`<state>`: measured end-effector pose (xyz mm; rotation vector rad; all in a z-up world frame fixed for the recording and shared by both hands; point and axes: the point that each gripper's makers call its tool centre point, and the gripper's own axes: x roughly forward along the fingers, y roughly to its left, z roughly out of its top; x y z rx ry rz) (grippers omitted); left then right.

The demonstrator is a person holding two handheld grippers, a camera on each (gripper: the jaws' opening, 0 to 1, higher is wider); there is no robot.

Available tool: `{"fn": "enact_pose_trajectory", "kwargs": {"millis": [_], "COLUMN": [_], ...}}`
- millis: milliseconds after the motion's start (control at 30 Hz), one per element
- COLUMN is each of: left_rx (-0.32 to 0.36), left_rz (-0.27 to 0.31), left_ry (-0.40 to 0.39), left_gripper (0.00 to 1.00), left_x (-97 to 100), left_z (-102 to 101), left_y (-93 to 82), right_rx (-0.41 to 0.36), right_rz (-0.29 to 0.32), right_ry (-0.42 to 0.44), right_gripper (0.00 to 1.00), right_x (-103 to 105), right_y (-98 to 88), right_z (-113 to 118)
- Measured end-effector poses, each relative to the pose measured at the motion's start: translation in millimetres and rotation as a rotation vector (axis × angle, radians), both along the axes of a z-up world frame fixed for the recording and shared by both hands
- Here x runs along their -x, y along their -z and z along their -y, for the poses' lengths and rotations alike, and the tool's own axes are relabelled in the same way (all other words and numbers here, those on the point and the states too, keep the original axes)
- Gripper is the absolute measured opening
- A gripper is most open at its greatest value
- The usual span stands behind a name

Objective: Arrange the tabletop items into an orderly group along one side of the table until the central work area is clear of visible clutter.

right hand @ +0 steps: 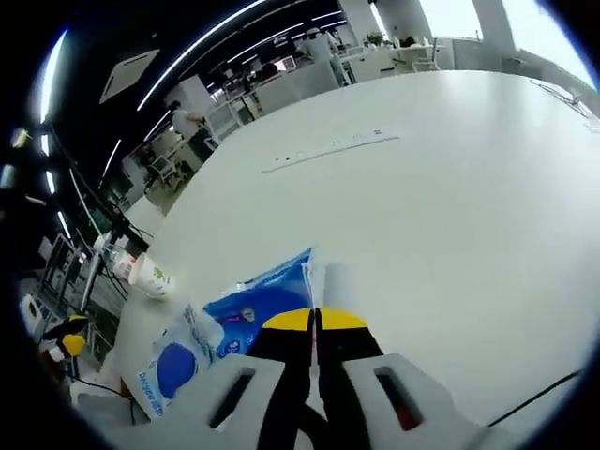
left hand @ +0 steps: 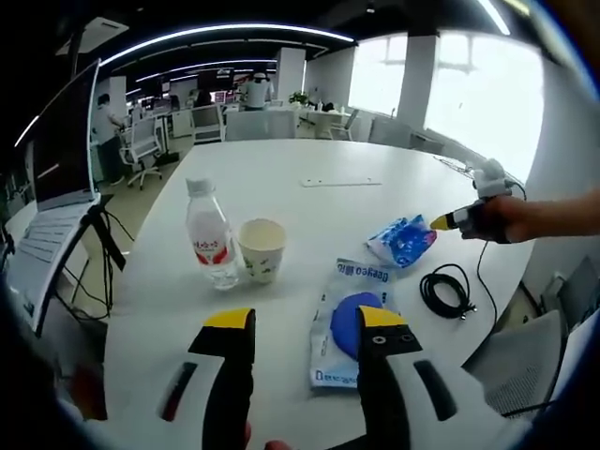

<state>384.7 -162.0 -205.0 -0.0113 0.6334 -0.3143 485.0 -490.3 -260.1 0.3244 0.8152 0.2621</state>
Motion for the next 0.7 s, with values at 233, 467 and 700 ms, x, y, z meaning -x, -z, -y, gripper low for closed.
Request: {"fn": "enact_pose_trajectory", "kwargs": {"millis": [233, 467, 700], "left_rx": [0.002, 0.000, -0.002], "left_rz": [-0.002, -0.006, -0.009], "left_ry": [-0.004, -0.003, -0.004], "left_gripper": [0.43, 0.43, 0.42], "left_x": [0.9, 2.3, 2.0], "left_z": [-0.8, 1.0, 0.9], "left_y": [0.7, 2.4, 1.6], "right_rx": [0.022, 0.047, 0.053], "right_rz": [-0.011, -0.018, -0.020], "right_ry": [0.041, 0.053, 0.059], "right_gripper": [0.00, 0.00, 0.00], "right_x": [1.1, -3.4, -5.4], "right_y": [2.6, 4.7, 4.6], "right_z": [25.2, 42.5, 45.6]}}
